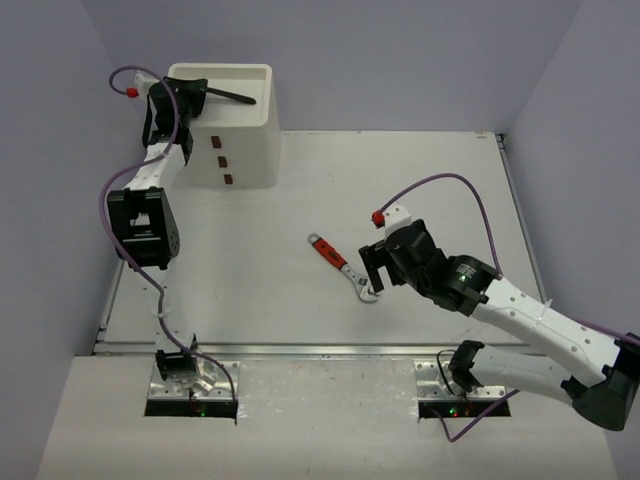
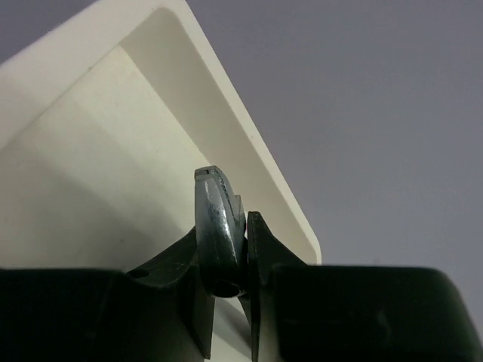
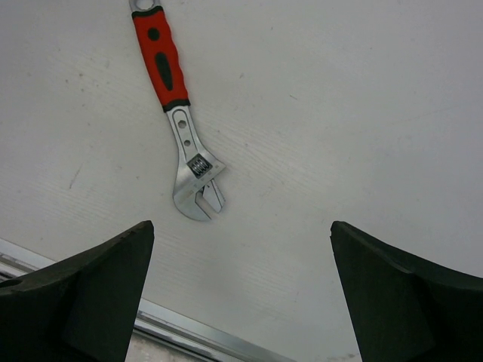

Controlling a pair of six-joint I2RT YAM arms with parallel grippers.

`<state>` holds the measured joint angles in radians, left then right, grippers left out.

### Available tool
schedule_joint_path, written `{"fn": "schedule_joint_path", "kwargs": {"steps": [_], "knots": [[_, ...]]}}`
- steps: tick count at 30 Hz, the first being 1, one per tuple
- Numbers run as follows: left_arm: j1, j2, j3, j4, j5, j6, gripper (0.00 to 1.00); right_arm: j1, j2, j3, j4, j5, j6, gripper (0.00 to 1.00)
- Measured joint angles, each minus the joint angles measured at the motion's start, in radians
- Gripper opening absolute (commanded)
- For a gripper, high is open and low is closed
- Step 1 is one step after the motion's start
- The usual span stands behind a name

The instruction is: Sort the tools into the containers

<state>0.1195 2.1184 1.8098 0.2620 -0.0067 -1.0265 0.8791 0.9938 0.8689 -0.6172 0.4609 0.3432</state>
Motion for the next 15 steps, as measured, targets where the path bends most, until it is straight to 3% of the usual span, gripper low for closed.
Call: {"fn": "schedule_joint_path", "kwargs": {"steps": [3,6,11,15], "knots": [[0.002,0.081,0.118,0.0,0.016,0.009,0.02,0.0,-0.004,-0.015,-0.011,0.004,0.001,0.99],[-0.01,0.111,0.191,-0.012,-0.004,0.052,0.19,0.0,-0.004,-0.018,-0.016,0.004,0.001,0.99],[-0.022,0.115,0.202,-0.062,-0.07,0.079,0.37,0.0,0.022,-0.018,-0.015,0.001,0.0,0.99],[-0.025,0.139,0.243,-0.126,-0.112,0.089,0.71,0.0,0.042,-0.018,-0.016,-0.001,0.0,0.99]]}}
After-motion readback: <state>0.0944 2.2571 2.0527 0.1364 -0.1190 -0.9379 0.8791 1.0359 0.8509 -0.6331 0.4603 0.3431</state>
